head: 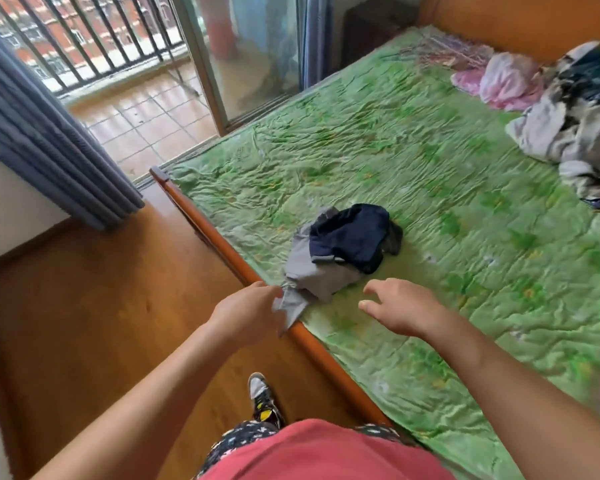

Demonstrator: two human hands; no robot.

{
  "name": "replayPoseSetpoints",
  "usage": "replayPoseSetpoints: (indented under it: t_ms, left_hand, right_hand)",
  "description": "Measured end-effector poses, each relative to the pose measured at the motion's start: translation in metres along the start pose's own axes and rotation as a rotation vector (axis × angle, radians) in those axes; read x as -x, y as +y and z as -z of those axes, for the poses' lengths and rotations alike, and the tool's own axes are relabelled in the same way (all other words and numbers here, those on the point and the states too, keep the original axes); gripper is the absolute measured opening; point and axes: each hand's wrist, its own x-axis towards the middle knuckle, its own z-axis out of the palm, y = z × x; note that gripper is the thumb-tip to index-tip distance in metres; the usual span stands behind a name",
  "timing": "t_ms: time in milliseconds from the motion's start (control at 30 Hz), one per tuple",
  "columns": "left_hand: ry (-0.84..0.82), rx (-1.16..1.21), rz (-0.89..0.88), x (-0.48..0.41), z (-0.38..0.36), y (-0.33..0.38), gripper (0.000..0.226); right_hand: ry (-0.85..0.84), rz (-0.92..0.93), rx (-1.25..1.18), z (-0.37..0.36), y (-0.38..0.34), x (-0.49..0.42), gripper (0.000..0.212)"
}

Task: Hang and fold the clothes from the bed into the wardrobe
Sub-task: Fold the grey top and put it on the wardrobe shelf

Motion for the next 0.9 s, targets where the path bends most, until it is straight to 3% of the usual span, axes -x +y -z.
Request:
replayPoseSetpoints:
  t_ms: [233,467,900]
  left_hand:
    - [-0.073,-0.083,-0.222,-0.078,0.031,-0.046,0.038]
    - [-0.198,-0.175,-0.298,-0.166,0.021,-0.023,0.036]
    - [-0.429,-0.391,-0.244,-0.322,-0.058,-0.03,0.034]
  right_hand:
    - [-0.021,-0.192,-0.099,0.003,-0.036,-0.029,0.048]
    - [-0.084,-0.329,-0.17,-0.009,-0.014,-0.06,0.048]
    - [-0.235,-0.168,-0.211,-0.088,0.013,-0.24,0.039]
